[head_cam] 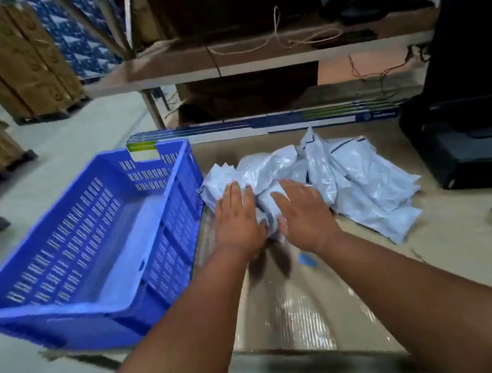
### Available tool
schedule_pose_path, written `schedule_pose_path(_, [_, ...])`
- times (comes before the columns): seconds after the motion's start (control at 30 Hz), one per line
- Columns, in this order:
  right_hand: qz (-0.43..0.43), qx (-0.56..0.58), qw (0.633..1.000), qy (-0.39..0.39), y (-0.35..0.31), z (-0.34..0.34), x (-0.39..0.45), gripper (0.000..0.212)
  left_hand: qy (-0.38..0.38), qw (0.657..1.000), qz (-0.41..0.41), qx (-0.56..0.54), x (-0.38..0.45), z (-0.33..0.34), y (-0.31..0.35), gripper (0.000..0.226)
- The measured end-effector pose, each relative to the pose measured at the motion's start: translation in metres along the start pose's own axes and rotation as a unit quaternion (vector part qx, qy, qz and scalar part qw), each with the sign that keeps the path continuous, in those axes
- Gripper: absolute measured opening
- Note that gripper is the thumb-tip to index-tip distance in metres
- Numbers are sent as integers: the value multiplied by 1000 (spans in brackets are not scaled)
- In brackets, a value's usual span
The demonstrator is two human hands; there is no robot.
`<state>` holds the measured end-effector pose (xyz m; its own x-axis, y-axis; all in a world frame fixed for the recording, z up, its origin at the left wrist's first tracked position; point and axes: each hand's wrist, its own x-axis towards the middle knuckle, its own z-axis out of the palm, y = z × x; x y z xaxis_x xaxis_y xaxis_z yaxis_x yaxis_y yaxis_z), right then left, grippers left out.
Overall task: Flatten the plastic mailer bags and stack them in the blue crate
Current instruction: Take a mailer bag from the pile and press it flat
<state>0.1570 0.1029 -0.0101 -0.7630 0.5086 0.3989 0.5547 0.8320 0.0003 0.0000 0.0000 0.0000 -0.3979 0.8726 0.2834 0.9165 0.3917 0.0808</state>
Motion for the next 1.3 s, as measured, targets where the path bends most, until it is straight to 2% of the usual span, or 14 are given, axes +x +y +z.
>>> schedule_pose_path(0.13, [73, -39, 996, 23, 8, -4, 77, 71, 7, 999, -27, -41, 35, 17, -13, 97])
schedule_pose_path(0.33, [74, -125, 984, -101, 32, 13, 128, 85, -15, 995, -56, -81, 61, 46, -21, 97])
schedule_pose_path(0.4, [79, -125, 985, -92, 37, 20, 126, 79, -18, 995, -56, -79, 65, 52, -23, 96])
schedule_pose_path(0.5, [72, -118, 990, -30, 44, 26, 117, 51, -21, 997, -51, -61, 74, 52, -23, 91])
schedule_pose_path(0.57, [54, -93, 994, 21, 49, 22, 112, 39, 1, 998, -32, -60, 75, 46, -17, 93])
schedule_pose_path(0.63, [48, -62, 995, 58, 55, 12, 106, 38, 26, 998, 8, -54, 73, 38, -11, 93])
schedule_pose_path(0.8, [63, 20, 992, 104, 70, -28, 78, 37, 101, 992, 62, -50, 65, 9, 10, 65])
schedule_pose_path(0.93, [124, 199, 965, 116, 77, -64, 51, 31, 166, 969, 121, -135, 54, -10, 25, 49])
schedule_pose_path(1.0, [143, 281, 942, 116, 84, -77, 27, 26, 133, 957, 102, -237, 38, -21, 32, 46])
schedule_pose_path(1.07, [189, 313, 924, 111, 91, -83, -2, 12, 111, 947, 77, -292, 14, -34, 39, 34])
schedule_pose_path(1.1, [221, 318, 916, 105, 94, -84, -18, 13, 99, 943, 61, -313, 2, -39, 45, 26])
schedule_pose_path(1.17, [279, 317, 903, 82, 101, -77, -51, 29, 41, 922, -14, -384, -22, -43, 56, 20])
schedule_pose_path(1.23, [313, 314, 895, 55, 102, -69, -81, 44, -20, 883, -116, -454, -43, -34, 61, 20])
schedule_pose_path(1.3, [336, 307, 890, 26, 102, -61, -109, 53, -49, 861, -192, -468, -66, -19, 66, 17])
